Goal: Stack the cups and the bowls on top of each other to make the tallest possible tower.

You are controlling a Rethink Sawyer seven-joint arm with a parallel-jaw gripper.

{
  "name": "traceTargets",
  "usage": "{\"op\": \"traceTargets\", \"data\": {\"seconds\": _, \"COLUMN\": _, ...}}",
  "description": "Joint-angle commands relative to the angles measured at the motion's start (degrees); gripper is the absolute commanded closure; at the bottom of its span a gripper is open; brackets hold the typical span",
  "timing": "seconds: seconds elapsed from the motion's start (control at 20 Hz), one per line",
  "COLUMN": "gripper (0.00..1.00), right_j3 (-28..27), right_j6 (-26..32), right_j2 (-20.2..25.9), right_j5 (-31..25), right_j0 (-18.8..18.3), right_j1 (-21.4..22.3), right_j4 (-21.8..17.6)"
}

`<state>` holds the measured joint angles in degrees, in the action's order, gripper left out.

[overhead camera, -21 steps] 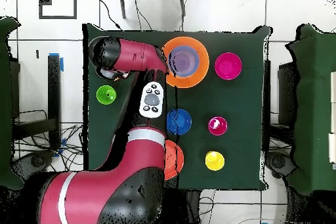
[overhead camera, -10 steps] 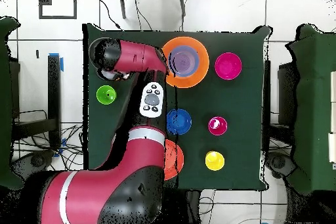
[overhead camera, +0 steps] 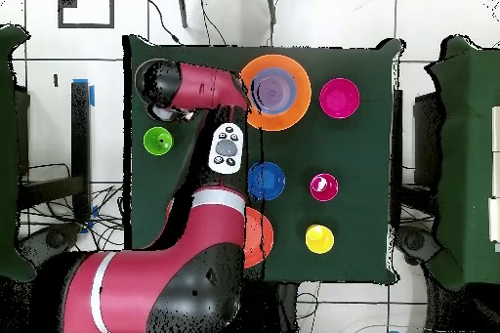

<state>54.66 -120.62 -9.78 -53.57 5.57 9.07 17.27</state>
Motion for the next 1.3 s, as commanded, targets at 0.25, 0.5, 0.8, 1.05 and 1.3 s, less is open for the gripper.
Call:
{"op": "traceTargets", "data": {"seconds": 0.25, "gripper": 0.0, "right_j3": 1.9, "right_j6": -1.5, "right_j2": 5.3, "right_j5": 4.6, "right_j0": -0.6, "right_j1": -3.9, "right_j4": -2.8}}
{"op": "traceTargets", "data": {"seconds": 0.5, "gripper": 0.0, "right_j3": 1.3, "right_j6": -2.0, "right_j2": 5.0, "right_j5": 4.3, "right_j0": -0.3, "right_j1": -4.2, "right_j4": -2.8}}
{"op": "traceTargets", "data": {"seconds": 0.8, "gripper": 1.0, "right_j3": 0.4, "right_j6": -2.9, "right_j2": 3.6, "right_j5": 4.0, "right_j0": 0.2, "right_j1": -4.5, "right_j4": -3.3}}
{"op": "traceTargets", "data": {"seconds": 1.05, "gripper": 1.0, "right_j3": -0.2, "right_j6": -3.3, "right_j2": 3.0, "right_j5": 3.2, "right_j0": 0.4, "right_j1": -4.7, "right_j4": -3.4}}
{"op": "traceTargets", "data": {"seconds": 1.3, "gripper": 1.0, "right_j3": -0.3, "right_j6": -2.5, "right_j2": 3.4, "right_j5": 4.2, "right_j0": -0.1, "right_j1": -4.5, "right_j4": -3.5}}
